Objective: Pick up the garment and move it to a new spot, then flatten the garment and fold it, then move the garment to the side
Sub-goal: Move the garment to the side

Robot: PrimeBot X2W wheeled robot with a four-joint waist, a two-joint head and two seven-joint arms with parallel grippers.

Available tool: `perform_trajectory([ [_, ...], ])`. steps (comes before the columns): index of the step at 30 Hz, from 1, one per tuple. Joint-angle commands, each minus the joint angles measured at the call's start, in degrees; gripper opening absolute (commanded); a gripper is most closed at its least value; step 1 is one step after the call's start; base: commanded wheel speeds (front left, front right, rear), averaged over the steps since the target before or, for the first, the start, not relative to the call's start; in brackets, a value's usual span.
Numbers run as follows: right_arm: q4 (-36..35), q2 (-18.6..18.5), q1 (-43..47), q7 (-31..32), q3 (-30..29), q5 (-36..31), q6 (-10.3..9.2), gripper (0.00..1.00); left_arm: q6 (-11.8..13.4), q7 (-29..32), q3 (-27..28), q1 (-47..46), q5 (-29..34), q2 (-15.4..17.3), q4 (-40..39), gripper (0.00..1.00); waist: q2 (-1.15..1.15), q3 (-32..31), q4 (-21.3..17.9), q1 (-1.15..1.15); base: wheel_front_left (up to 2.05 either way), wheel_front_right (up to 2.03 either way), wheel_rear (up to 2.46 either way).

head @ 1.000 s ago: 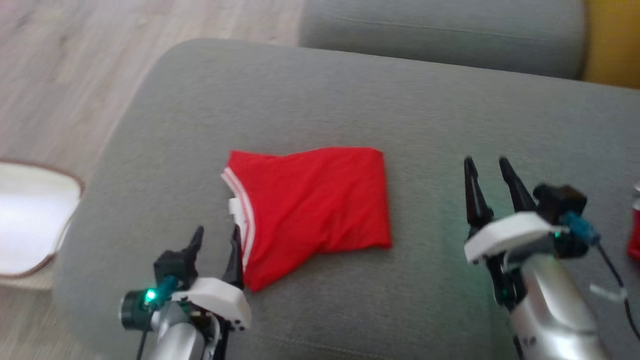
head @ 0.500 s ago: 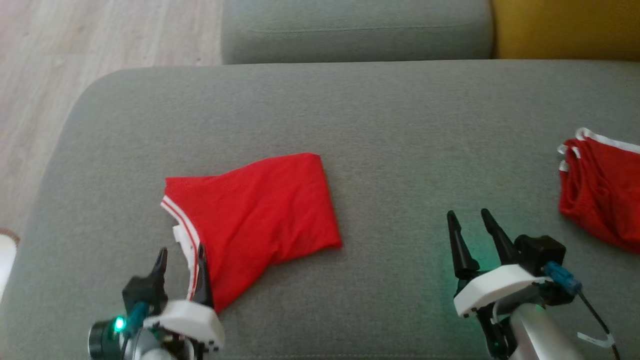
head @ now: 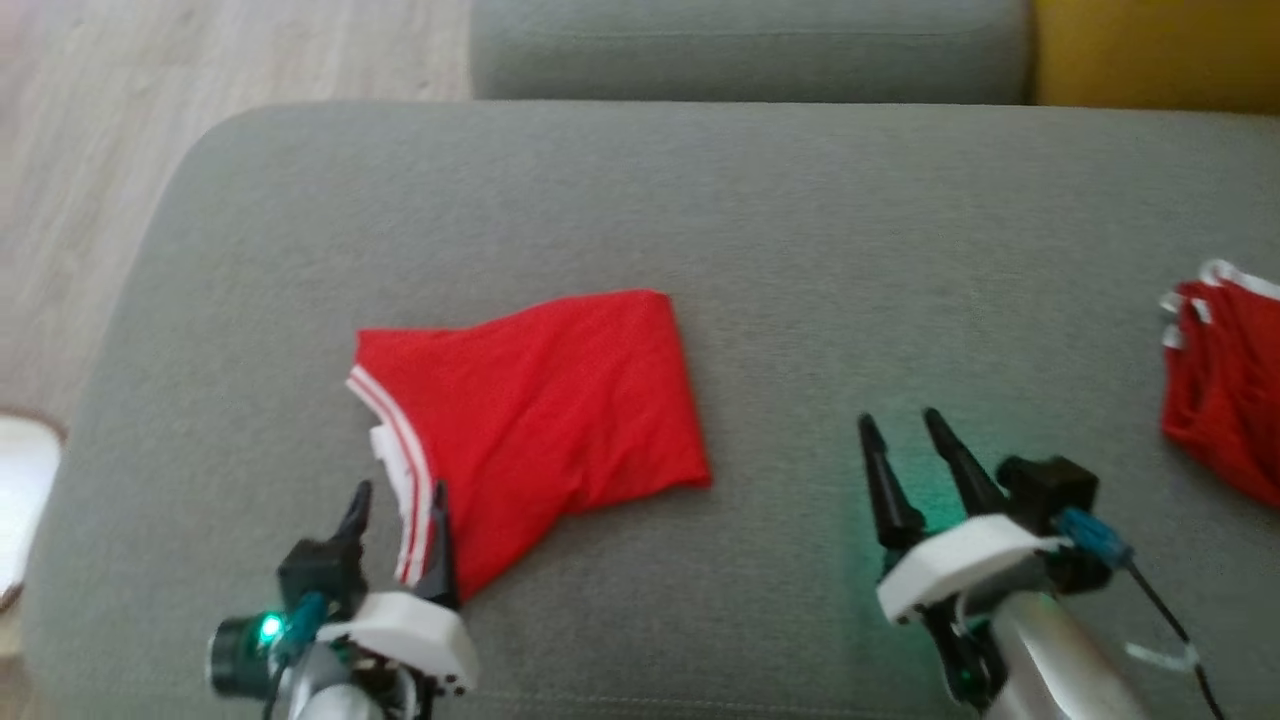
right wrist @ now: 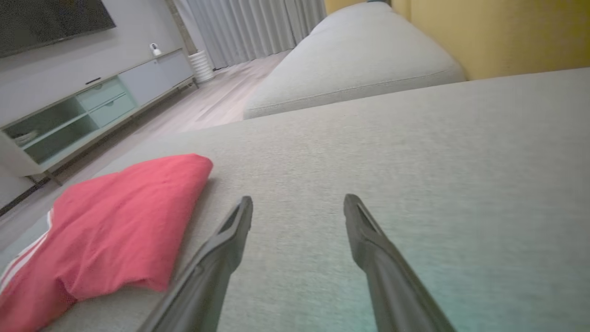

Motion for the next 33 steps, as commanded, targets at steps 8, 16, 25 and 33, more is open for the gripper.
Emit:
perform_trajectory([
  [8,7.9,0.3,-12.0,1.1,10.1,9.2,0.2,1.0,-0.6,-0.7,-3.5,-4.3,-1.3,0.4,-1.4,1.0,0.0,3.8,10.7,0.0,0.0,0.0,0.0],
  [16,18.9,0.3,-19.3,4.2,15.2,15.8,0.2,1.0,-0.3,-0.7,-5.8,-4.6,-2.6,0.4,-1.4,1.0,0.0,5.6,16.5,0.0,0.0,0.0,0.0],
  [25,22.0,0.3,-21.8,1.2,19.7,21.3,0.2,0.0,0.3,-0.7,-4.5,-4.3,-2.6,0.4,-1.6,1.0,0.0,4.3,11.4,0.0,0.0,0.0,0.0],
  [33,22.3,0.3,-22.7,-0.5,20.8,22.2,0.2,0.0,-0.2,-0.7,-1.8,-5.1,-2.3,0.4,-1.6,1.0,0.0,3.6,-4.7,0.0,0.0,0.0,0.0],
])
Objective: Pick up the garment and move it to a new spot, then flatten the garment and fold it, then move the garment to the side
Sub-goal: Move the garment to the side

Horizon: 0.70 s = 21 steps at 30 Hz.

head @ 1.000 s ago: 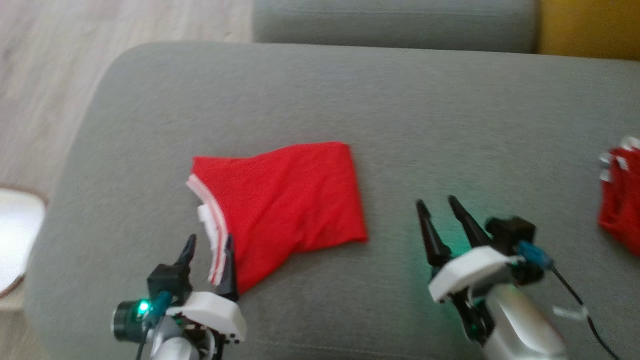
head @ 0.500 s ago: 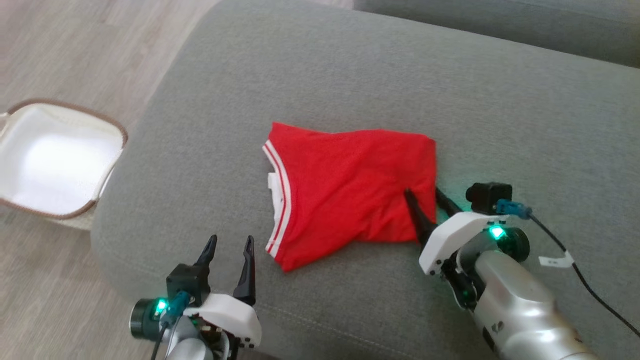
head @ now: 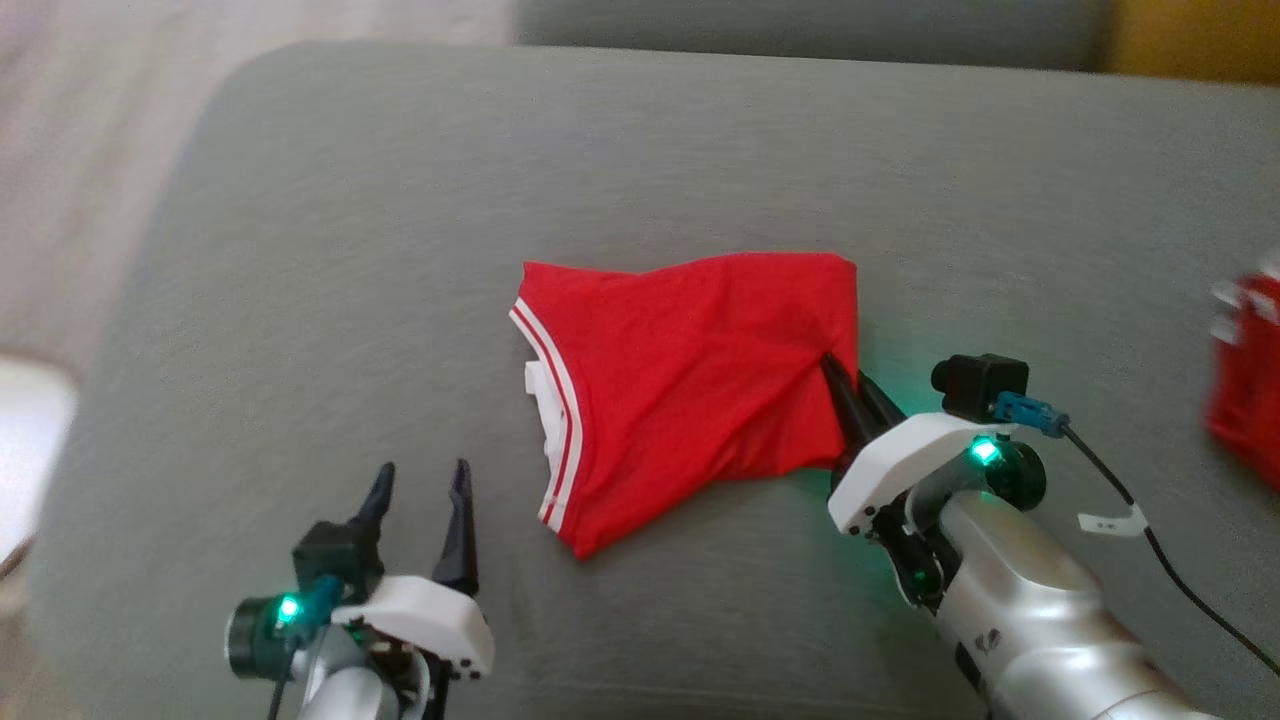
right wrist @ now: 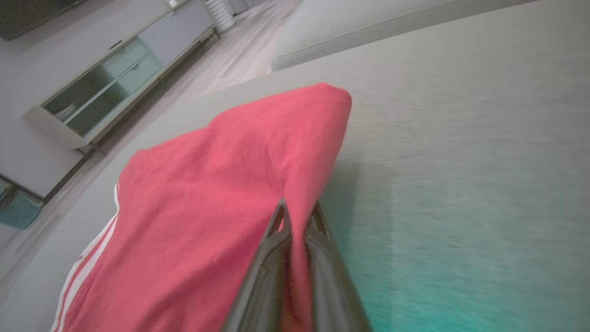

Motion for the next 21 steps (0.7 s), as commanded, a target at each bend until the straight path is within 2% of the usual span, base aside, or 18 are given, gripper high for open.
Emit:
perform_trajectory([
  [1,-1.1,0.4,-2.1,-1.1,0.7,-0.6,0.19,0.0,-0.2,-0.7,2.1,-3.1,0.1,0.3,-1.9,1.0,0.0,-0.3,-9.0,0.0,0.0,0.0,0.0],
  [6,-1.7,0.4,-2.7,-1.2,0.7,-2.7,0.19,0.0,-0.4,-0.7,3.6,-4.5,0.0,0.3,-1.7,1.0,0.0,0.5,-18.9,0.0,0.0,0.0,0.0],
  [10,-3.1,0.4,-2.6,-1.2,0.2,-4.2,0.19,0.0,-0.7,-0.7,4.1,-5.4,0.0,0.3,-1.4,1.0,0.0,1.7,-24.6,0.0,0.0,0.0,0.0],
  [16,-5.6,0.4,-3.7,-1.2,-1.3,-7.0,0.19,0.0,-1.5,-0.7,4.4,-7.0,0.7,0.3,-0.9,1.0,0.0,3.6,-28.7,0.0,0.0,0.0,0.0],
  [21,-8.7,-0.8,-8.7,-1.2,-8.7,-17.2,0.19,0.0,-1.8,-0.7,4.4,-8.0,0.5,0.3,0.0,1.0,0.0,5.1,-28.3,0.0,0.0,0.0,0.0],
])
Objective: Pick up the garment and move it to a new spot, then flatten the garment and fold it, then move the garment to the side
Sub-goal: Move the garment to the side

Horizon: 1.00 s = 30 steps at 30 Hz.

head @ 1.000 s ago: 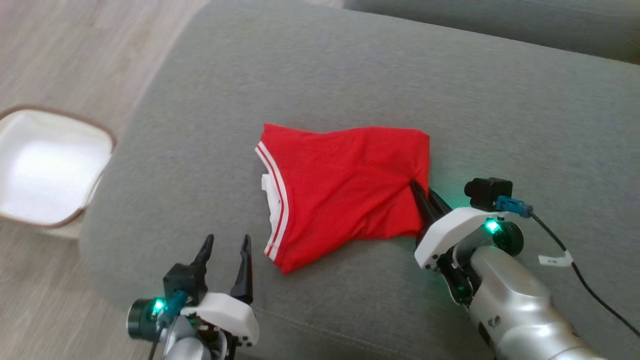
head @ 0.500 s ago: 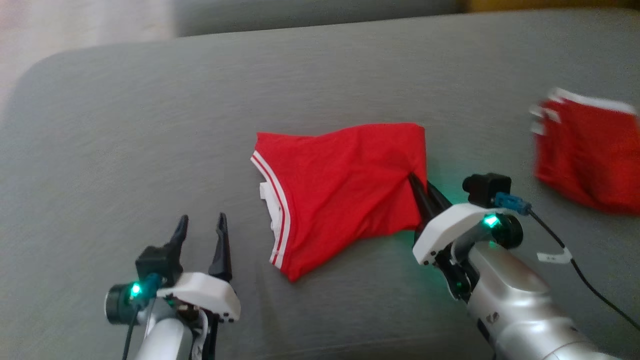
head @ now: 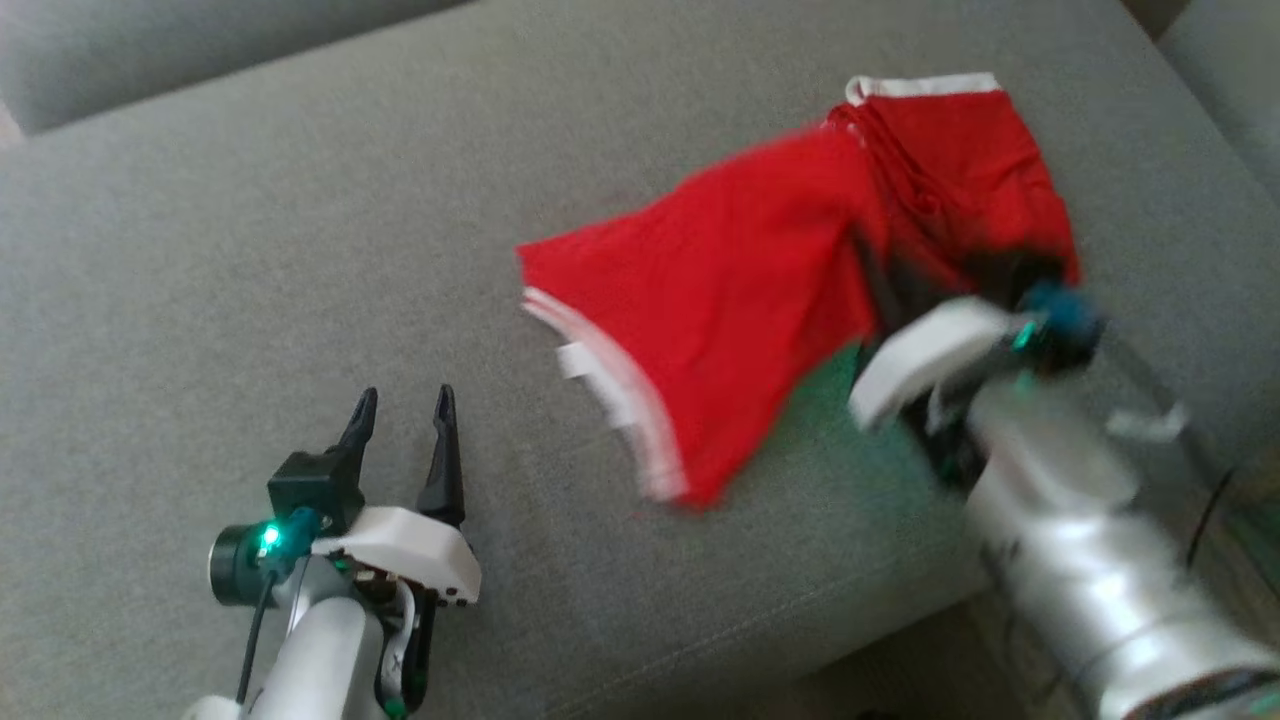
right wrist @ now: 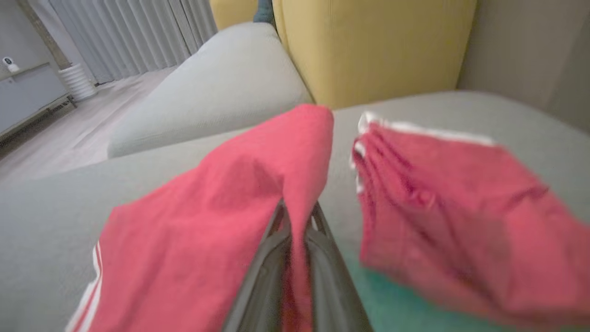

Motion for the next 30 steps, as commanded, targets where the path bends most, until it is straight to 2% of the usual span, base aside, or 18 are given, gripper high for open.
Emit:
perform_trajectory([
  [1,-3.9,-0.3,-4.7,-0.8,-3.0,-4.3,0.19,0.0,-0.4,-0.7,2.1,-2.0,0.2,0.4,-1.0,1.0,0.0,1.3,0.4,0.0,0.0,0.0,0.0],
  [8,-6.1,-3.5,-7.9,-0.8,-19.4,-17.5,0.19,0.0,-0.7,-0.7,2.5,-1.4,0.4,0.4,0.1,1.0,0.0,1.3,3.8,0.0,0.0,0.0,0.0],
  [9,-6.1,-3.5,-7.9,-0.8,-19.4,-17.5,0.19,0.0,-0.7,-0.7,2.5,-1.4,0.4,0.4,0.1,1.0,0.0,1.3,3.8,0.0,0.0,0.0,0.0],
  [15,-5.8,-8.0,-5.8,-0.5,-33.9,-30.4,0.19,0.0,-0.5,-0.7,2.5,-0.3,0.1,0.4,-0.2,1.0,0.0,0.4,5.8,0.0,0.0,0.0,0.0],
  [16,-6.2,-8.2,-5.2,-0.3,-36.1,-32.9,0.19,0.12,-0.4,-0.7,2.5,-0.1,0.1,0.4,-0.3,1.0,0.0,0.3,5.9,0.0,0.0,0.0,0.0],
  [17,-6.9,-8.0,-4.5,0.0,-38.1,-35.6,0.19,0.87,-0.4,-0.7,2.7,0.0,0.2,0.4,-0.3,1.0,0.0,0.2,5.9,0.0,0.0,0.0,0.0],
  [18,-7.6,-7.2,-3.9,0.0,-39.7,-37.7,0.19,1.0,-0.5,-0.7,2.8,0.1,0.3,0.4,-0.3,1.0,0.0,0.1,5.9,0.0,0.0,0.0,0.0],
  [21,-9.9,-4.4,-2.4,0.3,-43.3,-42.6,0.19,1.0,-0.3,-0.7,3.3,0.4,0.6,0.4,-0.4,1.0,0.0,-0.4,5.9,0.0,0.0,0.0,0.0],
  [25,-13.8,-1.1,-0.5,-0.3,-45.9,-45.6,0.19,1.0,0.2,-0.7,4.0,0.4,0.9,0.4,-0.7,1.0,0.0,-0.7,6.2,0.0,0.0,0.0,0.0],
  [30,-16.8,1.0,1.3,-0.7,-41.8,-42.3,0.19,1.0,1.4,-0.7,5.1,0.5,0.9,0.4,-1.4,1.0,0.0,-1.4,8.2,0.0,0.0,0.0,0.0],
])
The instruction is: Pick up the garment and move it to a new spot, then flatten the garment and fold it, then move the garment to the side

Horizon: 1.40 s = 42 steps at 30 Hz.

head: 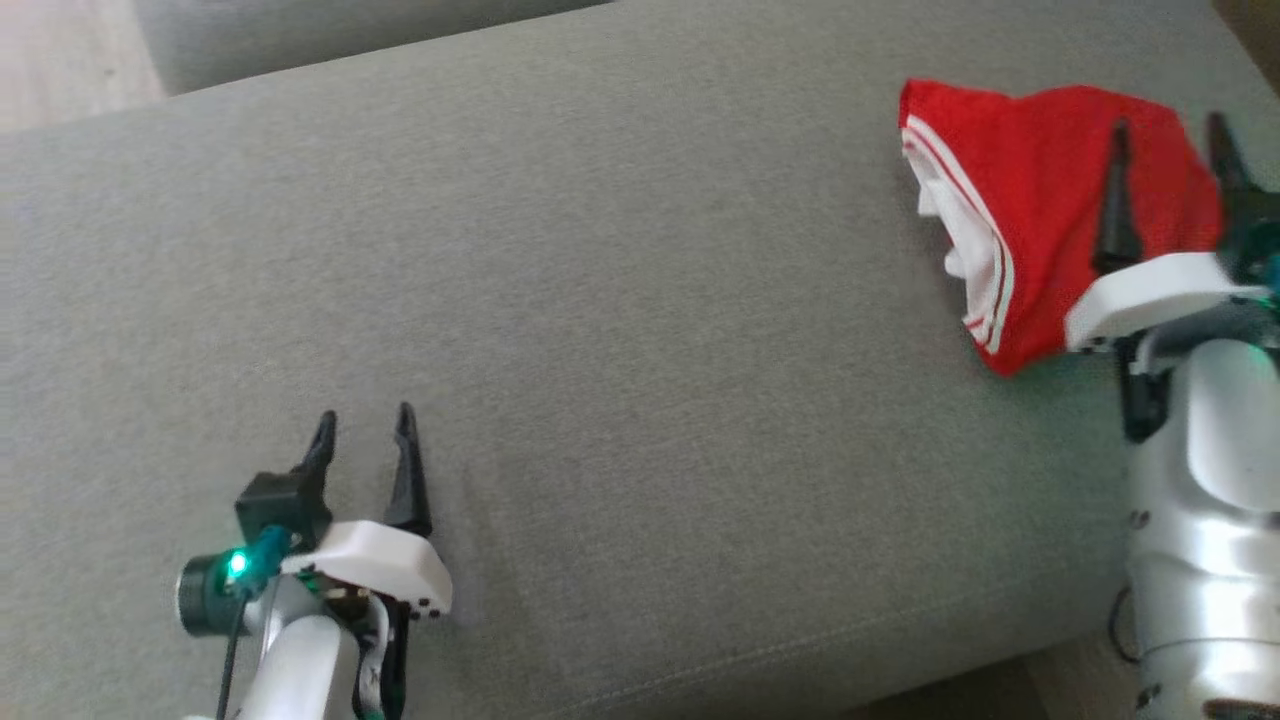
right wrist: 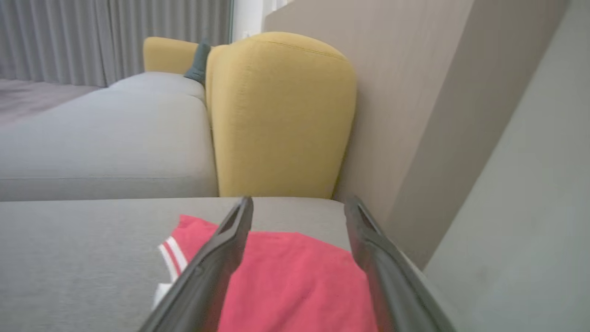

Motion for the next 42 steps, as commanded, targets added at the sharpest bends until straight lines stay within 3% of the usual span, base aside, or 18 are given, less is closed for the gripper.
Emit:
perform_trajectory([
  [1,-2.7,0.6,-0.2,-0.7,3.4,2.0,0.19,1.0,0.5,-0.7,2.3,-1.0,0.4,0.4,-2.1,1.0,0.0,-0.4,1.1,0.0,0.0,0.0,0.0],
  [6,-4.6,0.6,4.4,-0.8,12.9,11.2,0.19,1.0,1.6,-0.7,3.2,-0.4,0.2,0.4,-2.7,1.0,0.0,-1.7,5.1,0.0,0.0,0.0,0.0],
  [10,-5.0,0.6,8.4,-0.8,16.9,14.9,0.19,1.0,2.3,-0.7,3.7,0.7,0.3,0.4,-2.6,1.0,0.0,-3.0,8.7,0.0,0.0,0.0,0.0],
  [17,-5.0,0.6,13.7,-0.8,18.7,19.6,0.19,1.0,2.9,-0.7,5.1,3.2,0.5,0.4,-4.5,1.0,0.0,-5.1,14.0,0.0,0.0,0.0,0.0],
  [24,-5.0,0.6,16.5,-0.8,20.2,22.0,0.19,1.0,2.7,-0.7,6.9,5.3,0.9,0.4,-5.9,1.0,0.0,-6.4,16.4,0.0,0.0,0.0,0.0],
  [34,-5.1,0.6,18.0,-0.8,22.1,23.6,0.19,1.0,-1.2,-0.7,8.8,6.5,-2.1,0.4,-6.9,1.0,0.0,-7.3,17.1,0.0,0.0,0.0,0.0],
  [35,-3.1,0.5,18.6,-0.2,20.7,23.3,0.0,0.0,-1.7,0.0,6.9,8.2,-2.3,0.0,-5.0,0.0,0.0,-7.3,17.1,0.0,0.0,0.0,0.0],
  [42,0.4,0.8,21.6,0.5,20.5,24.8,0.0,0.0,-2.3,0.6,6.9,9.4,-3.9,-0.5,-0.9,0.0,0.0,-7.3,17.1,0.0,0.0,0.0,0.0],
])
